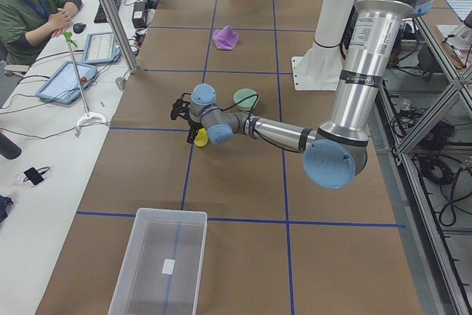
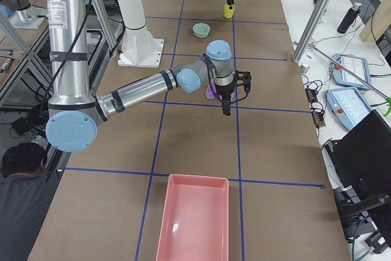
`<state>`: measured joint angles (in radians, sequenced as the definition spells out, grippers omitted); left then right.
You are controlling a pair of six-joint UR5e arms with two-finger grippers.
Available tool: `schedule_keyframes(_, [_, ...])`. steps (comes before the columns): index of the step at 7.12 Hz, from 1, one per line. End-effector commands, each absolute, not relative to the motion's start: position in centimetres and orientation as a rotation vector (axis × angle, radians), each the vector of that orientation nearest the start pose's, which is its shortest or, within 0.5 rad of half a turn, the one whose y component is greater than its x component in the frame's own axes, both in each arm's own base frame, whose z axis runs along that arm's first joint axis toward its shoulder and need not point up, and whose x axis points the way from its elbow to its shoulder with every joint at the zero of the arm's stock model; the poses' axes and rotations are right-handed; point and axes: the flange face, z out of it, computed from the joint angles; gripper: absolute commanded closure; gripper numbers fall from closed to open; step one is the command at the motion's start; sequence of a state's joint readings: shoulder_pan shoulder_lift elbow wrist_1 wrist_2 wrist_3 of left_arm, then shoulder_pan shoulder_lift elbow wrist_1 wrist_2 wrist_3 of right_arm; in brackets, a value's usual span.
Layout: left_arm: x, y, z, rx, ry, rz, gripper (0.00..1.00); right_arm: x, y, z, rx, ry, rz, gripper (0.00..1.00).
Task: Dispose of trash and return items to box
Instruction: 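Lift the yellow cup with the left gripper and carry it off-table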
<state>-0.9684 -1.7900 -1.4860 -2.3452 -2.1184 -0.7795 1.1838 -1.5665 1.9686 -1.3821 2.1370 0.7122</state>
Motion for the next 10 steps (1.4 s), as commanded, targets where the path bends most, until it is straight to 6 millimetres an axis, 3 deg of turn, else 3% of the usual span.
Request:
schedule_keyframes(1, [27.1,-54.6,49.5,0.345,0.99,0.145,0.18,-11.3,-48.6,44.7,0.205,-0.77,0.14,0.0])
schedule_keyframes(3, [26.5,-54.5,50.6,0.343,0.974,0.149,0.24,-11.2,-48.6,44.7,0.206,-0.769,0.139,0.0])
schedule_keyframes(5, [26.0,-55.0,51.1,0.338,0.958,0.132,0.52,-11.5,-48.8,44.5,0.207,-0.77,0.134,0.0])
schedule_keyframes(8, [27.0,-56.0,51.7,0.32,0.951,0.128,0.78,-11.8,-48.8,44.8,0.21,-0.758,0.132,0.0])
schedule_keyframes(9, [27.0,-56.2,51.6,0.322,0.953,0.128,1.0,-11.9,-48.9,44.8,0.211,-0.755,0.132,0.0])
schedule_keyframes(10, [26.3,-56.5,51.2,0.336,0.957,0.119,1.0,-11.9,-48.9,44.9,0.211,-0.752,0.135,0.0])
